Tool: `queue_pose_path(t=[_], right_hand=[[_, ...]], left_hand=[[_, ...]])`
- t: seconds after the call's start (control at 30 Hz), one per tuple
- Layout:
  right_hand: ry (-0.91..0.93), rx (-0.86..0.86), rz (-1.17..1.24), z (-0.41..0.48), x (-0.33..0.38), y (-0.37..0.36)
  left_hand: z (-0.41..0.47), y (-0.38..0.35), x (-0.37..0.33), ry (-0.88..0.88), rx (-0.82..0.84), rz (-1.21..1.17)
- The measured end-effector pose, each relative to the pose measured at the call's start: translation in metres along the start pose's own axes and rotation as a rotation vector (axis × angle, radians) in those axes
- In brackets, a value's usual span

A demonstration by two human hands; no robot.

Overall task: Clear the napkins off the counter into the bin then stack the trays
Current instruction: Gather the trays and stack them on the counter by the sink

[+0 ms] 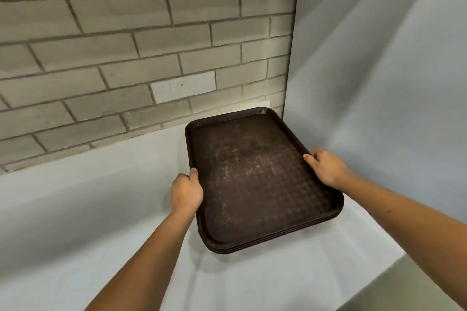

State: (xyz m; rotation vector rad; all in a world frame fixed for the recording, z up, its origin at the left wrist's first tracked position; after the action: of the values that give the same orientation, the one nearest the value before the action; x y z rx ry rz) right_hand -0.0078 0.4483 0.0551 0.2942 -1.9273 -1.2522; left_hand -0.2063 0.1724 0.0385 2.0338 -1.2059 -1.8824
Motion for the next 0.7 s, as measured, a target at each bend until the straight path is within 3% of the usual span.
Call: queue_pose_path(t=[0.33,0.7], right_hand=[[0.103,0.144,-0.075,0.086,-0.061,0.019],[0.144,0.158,-0.090,0.115,-0.072,-0.005]], left_hand=[[0.014,-0.082,-0.021,0.128,-0.091,-0.025],[0.023,-0.095,-0.013,0.187,-0.094,-0.001]])
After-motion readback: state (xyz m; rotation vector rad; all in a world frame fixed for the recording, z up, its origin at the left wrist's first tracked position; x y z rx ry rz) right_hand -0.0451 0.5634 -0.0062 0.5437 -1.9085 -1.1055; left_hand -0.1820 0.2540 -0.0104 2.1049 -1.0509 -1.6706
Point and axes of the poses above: each hand's wrist, its own z-axis towards the middle knuckle, its own y-axis out of the back of the hand, x = y × z, the point moved 1 cm from there along z, towards the middle knuckle, and after that the axes turned 14 degrees about x, right-handed, at the moved point
